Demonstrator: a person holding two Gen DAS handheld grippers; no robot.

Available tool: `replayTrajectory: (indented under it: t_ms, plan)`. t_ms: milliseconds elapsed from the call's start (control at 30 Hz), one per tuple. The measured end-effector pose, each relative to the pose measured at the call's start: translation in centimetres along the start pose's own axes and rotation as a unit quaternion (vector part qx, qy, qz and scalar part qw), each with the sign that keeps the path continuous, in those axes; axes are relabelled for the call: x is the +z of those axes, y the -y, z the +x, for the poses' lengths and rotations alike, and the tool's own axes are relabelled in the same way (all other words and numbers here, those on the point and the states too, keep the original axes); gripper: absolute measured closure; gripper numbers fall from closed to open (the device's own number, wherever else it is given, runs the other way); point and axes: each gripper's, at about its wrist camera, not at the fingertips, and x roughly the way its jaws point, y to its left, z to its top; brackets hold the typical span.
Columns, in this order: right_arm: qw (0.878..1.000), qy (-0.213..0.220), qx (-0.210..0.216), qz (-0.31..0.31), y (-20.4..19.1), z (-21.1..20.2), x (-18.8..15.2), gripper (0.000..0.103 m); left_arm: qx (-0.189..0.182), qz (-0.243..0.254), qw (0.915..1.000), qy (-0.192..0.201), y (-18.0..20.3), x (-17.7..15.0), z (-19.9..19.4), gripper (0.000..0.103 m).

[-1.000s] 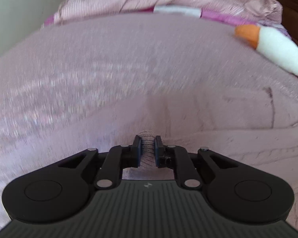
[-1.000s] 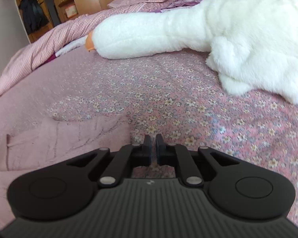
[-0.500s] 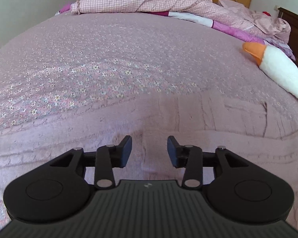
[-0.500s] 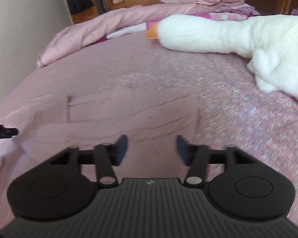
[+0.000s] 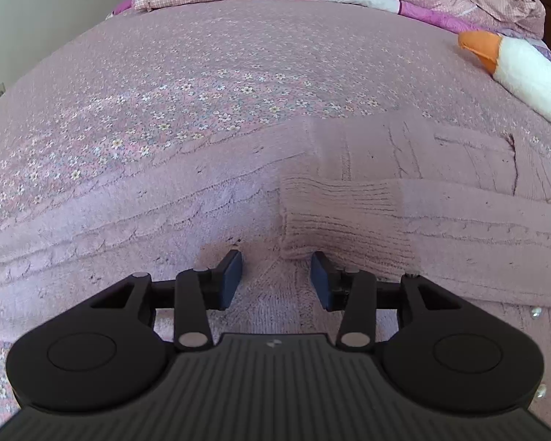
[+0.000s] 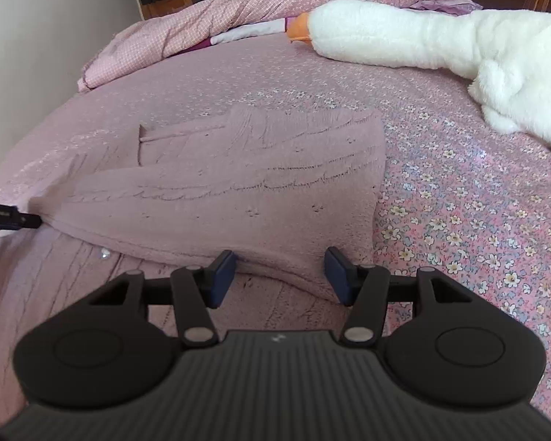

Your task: Fold small clothes

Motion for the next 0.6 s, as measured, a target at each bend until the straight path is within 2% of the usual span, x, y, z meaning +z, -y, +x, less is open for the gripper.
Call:
replayTrajectory:
  t_ms: [267,500,600]
  plan:
    - [0.998,0.028,0.021,0.051,-0.6,-3.1,1.0,0.046,-0.011,-0.056,0.9983,0.005,-1.8,-0.1,-3.0,0.053]
    - [0.997,0.016,0.05,0.064,-2.8,-5.2,1.0,0.045,-0.008,-0.076,0.9969,0.018,-3.0,-0.8,-6.5,0.053]
    - [0.996,0.014,0.055,0.066,-3.7,-5.8,0.9,0.039,-0.004,-0.073,0.9971,0.02,-3.4,-1.4,-7.8,0.051]
